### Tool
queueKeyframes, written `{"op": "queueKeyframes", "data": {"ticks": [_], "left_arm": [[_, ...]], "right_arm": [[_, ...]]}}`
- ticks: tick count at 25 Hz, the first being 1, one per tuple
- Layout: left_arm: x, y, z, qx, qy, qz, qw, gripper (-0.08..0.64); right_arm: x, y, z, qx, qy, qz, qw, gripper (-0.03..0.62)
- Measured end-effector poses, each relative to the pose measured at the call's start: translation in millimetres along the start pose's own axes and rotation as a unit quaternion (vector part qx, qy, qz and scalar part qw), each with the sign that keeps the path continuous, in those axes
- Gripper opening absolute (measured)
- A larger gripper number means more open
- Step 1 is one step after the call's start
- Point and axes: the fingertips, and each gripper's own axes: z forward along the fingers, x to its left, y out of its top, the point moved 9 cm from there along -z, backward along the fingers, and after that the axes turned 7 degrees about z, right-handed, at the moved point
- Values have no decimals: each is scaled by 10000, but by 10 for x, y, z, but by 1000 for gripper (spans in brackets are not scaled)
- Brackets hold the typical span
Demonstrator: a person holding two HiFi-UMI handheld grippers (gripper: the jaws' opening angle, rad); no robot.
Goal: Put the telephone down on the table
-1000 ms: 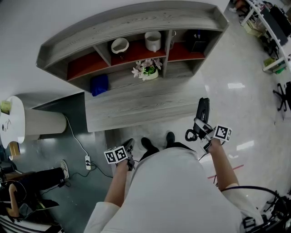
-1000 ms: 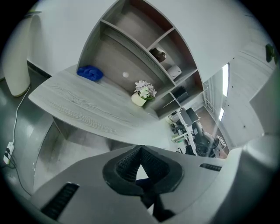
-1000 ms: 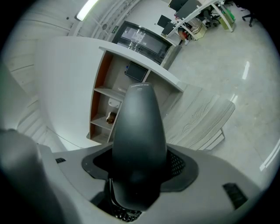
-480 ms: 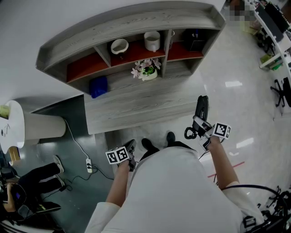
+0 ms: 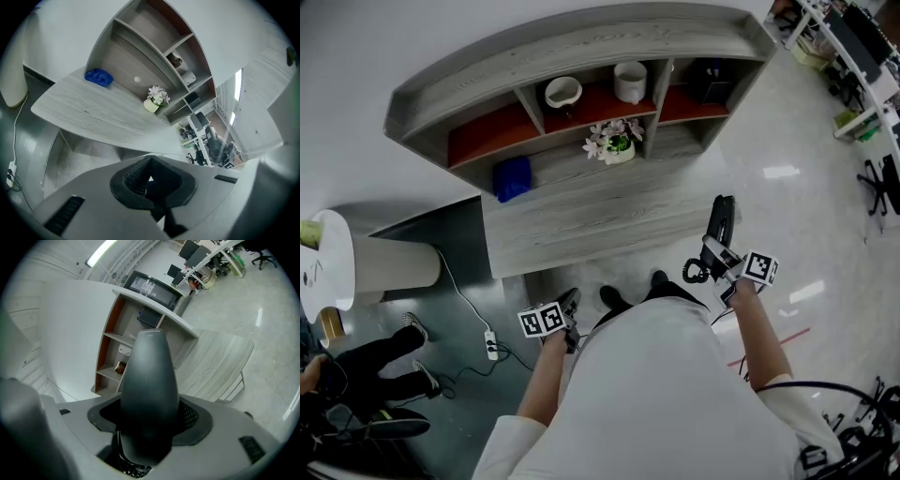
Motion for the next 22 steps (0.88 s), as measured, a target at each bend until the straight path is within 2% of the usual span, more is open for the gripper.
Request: {"op": "queueKeyframes", "data": {"ticks": [2,5,9,12,15,18,21,22], "left_arm": [[78,15,-51,22,11,40,10000,11],[157,55,-103,54,36,77,9999,11],[166,129,-104,47,56,102,9999,11],[136,235,-48,19,112,202,9997,11],[114,346,45,-7,302,312,9991,11],[15,407,157,-35,320,241,9992,11],[-95,490,298,-57,297,199,9993,11],[-127,518,346,-66,301,189,9993,11]], "right_arm": [[25,-64,23,-59,-104,119,9999,304],[23,-71,42,-102,-293,-32,9995,304],[34,-65,91,-117,-237,140,9996,302],[2,65,98,-16,-530,-233,9983,304],[-5,168,194,56,-354,-61,9993,304],[-79,327,231,164,-532,-183,9983,302],[-108,459,349,253,-291,28,9993,304],[-127,523,370,295,-334,-9,9990,304]]}}
